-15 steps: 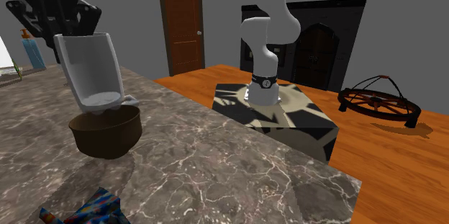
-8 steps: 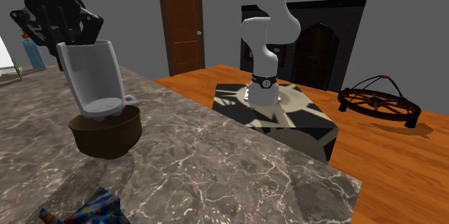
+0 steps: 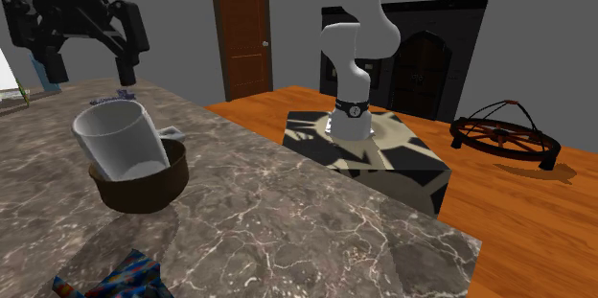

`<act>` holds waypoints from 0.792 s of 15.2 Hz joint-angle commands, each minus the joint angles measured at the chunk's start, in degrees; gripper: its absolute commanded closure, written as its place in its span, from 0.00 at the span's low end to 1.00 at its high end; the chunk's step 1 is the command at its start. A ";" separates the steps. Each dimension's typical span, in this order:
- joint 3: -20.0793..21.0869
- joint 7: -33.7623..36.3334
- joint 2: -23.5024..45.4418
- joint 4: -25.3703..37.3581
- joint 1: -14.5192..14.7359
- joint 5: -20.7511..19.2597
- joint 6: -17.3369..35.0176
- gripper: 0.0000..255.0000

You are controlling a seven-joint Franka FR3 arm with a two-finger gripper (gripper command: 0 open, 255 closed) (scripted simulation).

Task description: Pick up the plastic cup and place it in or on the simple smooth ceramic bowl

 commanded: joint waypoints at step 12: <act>-0.38 0.59 -1.01 5.90 -0.38 -0.66 -6.75 0.00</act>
